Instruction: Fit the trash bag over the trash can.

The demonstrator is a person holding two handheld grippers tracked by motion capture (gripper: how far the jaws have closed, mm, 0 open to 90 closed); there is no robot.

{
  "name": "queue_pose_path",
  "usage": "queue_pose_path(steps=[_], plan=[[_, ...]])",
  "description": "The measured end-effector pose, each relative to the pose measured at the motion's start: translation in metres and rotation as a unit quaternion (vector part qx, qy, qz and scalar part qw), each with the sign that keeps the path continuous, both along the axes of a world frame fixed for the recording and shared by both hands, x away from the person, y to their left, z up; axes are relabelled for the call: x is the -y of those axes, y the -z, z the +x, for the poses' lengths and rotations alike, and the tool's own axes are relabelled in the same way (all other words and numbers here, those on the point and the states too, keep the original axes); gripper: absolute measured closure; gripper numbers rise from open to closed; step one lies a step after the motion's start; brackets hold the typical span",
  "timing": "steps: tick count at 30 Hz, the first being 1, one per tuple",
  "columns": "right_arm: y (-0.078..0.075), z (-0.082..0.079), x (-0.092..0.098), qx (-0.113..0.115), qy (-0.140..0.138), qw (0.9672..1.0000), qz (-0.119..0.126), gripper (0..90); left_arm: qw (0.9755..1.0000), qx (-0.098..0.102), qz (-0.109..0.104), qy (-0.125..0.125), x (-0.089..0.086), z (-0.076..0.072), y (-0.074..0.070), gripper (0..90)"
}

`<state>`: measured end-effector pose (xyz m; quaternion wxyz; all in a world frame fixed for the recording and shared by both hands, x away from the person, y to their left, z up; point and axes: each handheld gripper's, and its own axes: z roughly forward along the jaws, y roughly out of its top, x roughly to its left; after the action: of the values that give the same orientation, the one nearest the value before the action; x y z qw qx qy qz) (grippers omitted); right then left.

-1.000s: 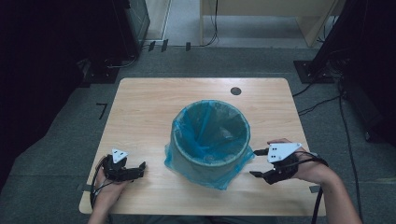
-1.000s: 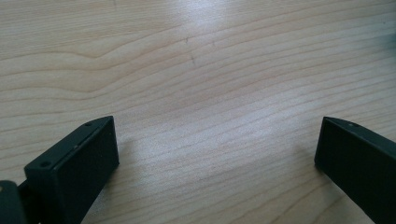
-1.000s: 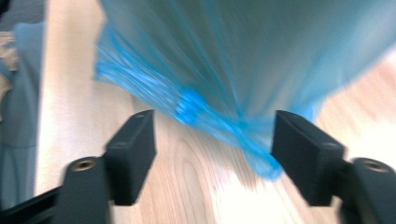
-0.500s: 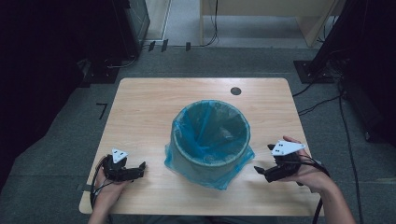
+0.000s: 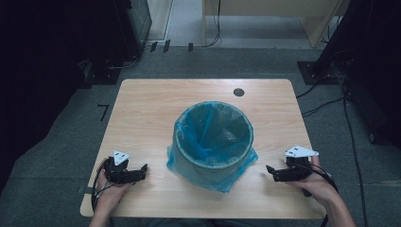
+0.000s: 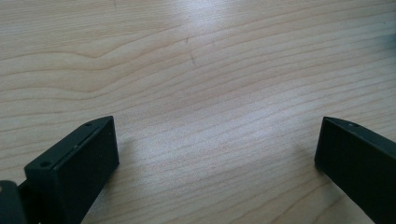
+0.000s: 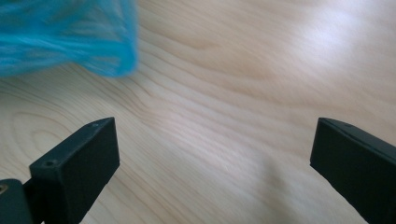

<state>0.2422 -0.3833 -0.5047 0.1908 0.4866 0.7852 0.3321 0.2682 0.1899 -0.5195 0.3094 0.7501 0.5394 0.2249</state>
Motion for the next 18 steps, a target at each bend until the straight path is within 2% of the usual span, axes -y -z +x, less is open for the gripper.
queue_pose_path(steps=[6,13,18], plan=[[0.009,-0.009,0.012,-0.012,0.032,0.9994,-0.009,0.7,1.0,0.0,0.0,0.0,0.0,0.0,0.0,0.0],[0.017,-0.021,0.024,-0.021,0.077,0.9968,-0.008,0.0,1.0,0.0,0.0,0.0,0.0,0.0,0.0,0.0],[0.019,-0.029,0.024,-0.014,0.099,0.995,-0.005,0.0,1.0,0.0,0.0,0.0,0.0,0.0,0.0,0.0]])
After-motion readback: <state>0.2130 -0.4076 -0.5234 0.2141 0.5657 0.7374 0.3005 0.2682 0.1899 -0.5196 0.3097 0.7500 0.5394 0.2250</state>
